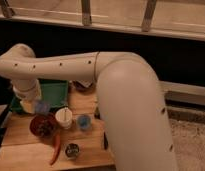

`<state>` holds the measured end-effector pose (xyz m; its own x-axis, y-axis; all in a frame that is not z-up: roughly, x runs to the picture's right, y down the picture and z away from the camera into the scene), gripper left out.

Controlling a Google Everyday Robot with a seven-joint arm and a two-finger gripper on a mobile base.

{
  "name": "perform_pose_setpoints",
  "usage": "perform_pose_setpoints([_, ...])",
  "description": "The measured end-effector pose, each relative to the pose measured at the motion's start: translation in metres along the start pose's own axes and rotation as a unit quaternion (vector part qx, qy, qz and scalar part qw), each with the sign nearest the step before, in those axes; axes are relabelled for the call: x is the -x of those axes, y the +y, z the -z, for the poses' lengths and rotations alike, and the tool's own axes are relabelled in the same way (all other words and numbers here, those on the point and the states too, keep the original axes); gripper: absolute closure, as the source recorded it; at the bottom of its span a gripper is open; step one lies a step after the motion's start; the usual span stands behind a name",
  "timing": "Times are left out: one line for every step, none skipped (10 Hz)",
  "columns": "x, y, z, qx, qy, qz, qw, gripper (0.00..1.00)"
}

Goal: Place sponge in plastic cup

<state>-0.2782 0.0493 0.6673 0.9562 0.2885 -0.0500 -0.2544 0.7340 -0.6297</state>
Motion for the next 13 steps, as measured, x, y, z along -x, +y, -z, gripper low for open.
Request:
perform_pose_setpoints([-0.017,-0.01,0.01,-0.003,0.005,-0.02,0.9998,1.0])
perform_pose_setpoints([-0.044,-0.019,0.023,-0.008,0.012,-0.054,0.9984,1.0])
perform_pose_setpoints([-0.063,-0.022,0.031,-0.012,0.01,-0.082,0.9965,1.0])
perform_pose_setpoints([-0.071,-0.023,0.034,-0.014,0.009,-0.094,0.9954,1.0])
perform_pose_setpoints([-0.07,-0.022,0.034,-0.013,0.008,-0.094,0.9954,1.0])
perform_pose_setpoints([-0.068,-0.021,0.034,-0.013,0.007,-0.093,0.9956,1.0])
perform_pose_setpoints([-0.069,-0.021,0.034,-0.013,0.007,-0.093,0.9955,1.0])
perform_pose_setpoints([-0.07,-0.022,0.034,-0.013,0.007,-0.095,0.9954,1.0])
perform_pose_setpoints([-0.07,-0.023,0.031,-0.007,0.008,-0.098,0.9951,1.0])
perform_pose_setpoints([-0.074,-0.024,0.026,0.001,0.01,-0.11,0.9938,1.0])
perform_pose_setpoints([-0.087,-0.032,0.018,0.004,0.015,-0.13,0.9914,1.0])
perform_pose_setpoints([-0.103,-0.039,0.007,0.012,0.016,-0.155,0.9877,1.0])
perform_pose_setpoints([-0.124,-0.042,-0.004,0.019,0.018,-0.185,0.9823,1.0])
